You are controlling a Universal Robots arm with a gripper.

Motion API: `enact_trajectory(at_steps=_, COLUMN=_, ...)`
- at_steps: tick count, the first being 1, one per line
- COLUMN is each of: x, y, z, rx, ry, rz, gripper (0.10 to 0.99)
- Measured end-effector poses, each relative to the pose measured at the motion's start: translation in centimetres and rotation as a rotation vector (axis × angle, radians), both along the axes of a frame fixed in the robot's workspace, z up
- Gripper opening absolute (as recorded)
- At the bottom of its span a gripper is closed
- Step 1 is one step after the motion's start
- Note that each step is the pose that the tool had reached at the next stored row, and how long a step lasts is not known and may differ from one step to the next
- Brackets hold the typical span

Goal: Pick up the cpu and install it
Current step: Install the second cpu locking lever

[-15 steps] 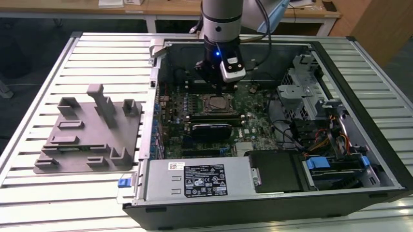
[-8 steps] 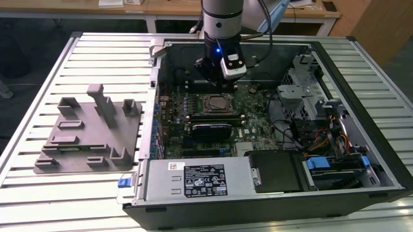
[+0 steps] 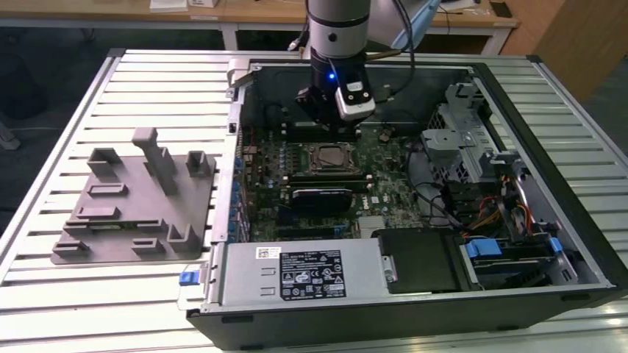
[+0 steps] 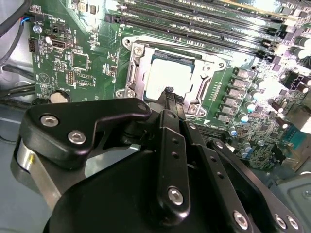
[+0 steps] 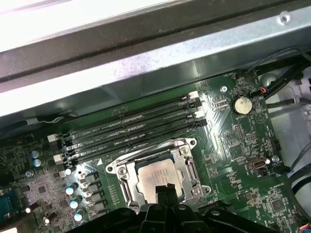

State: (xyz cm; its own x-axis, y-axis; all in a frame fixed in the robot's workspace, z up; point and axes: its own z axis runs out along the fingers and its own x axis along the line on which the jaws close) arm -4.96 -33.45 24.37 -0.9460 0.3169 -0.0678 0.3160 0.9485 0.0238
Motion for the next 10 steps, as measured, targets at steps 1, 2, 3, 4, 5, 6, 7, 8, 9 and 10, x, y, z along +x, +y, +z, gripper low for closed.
enact_trajectory(at_steps=1, x=0.0, y=-0.08, z=0.0, rx=0.0, ry=0.0, rz=0.0, gripper=0.106)
enact_trajectory(at_steps=2, x=0.0, y=-0.18, z=0.0, rx=0.0, ry=0.0, rz=0.0, gripper=0.106)
enact_trajectory(at_steps=3, x=0.0, y=-0.29, z=0.0, rx=0.0, ry=0.0, rz=0.0, gripper=0.106)
enact_trajectory(at_steps=4, x=0.0, y=-0.41, z=0.0, rx=0.0, ry=0.0, rz=0.0, gripper=0.106)
enact_trajectory(at_steps=5, x=0.0, y=-0.54, z=0.0, rx=0.0, ry=0.0, rz=0.0, gripper=0.106)
enact_trajectory(at_steps=6, x=0.0, y=-0.68, z=0.0, rx=0.0, ry=0.0, rz=0.0, gripper=0.106)
enact_trajectory(at_steps=7, x=0.0, y=-0.82, z=0.0, rx=0.0, ry=0.0, rz=0.0, gripper=0.106)
enact_trajectory(at_steps=8, x=0.0, y=-0.96, z=0.0, rx=0.0, ry=0.0, rz=0.0, gripper=0.106)
enact_trajectory(at_steps=9, x=0.0, y=-1.09, z=0.0, rx=0.0, ry=0.0, rz=0.0, gripper=0.106)
enact_trajectory(at_steps=10, x=0.0, y=-1.21, z=0.0, rx=0.0, ry=0.0, rz=0.0, gripper=0.106)
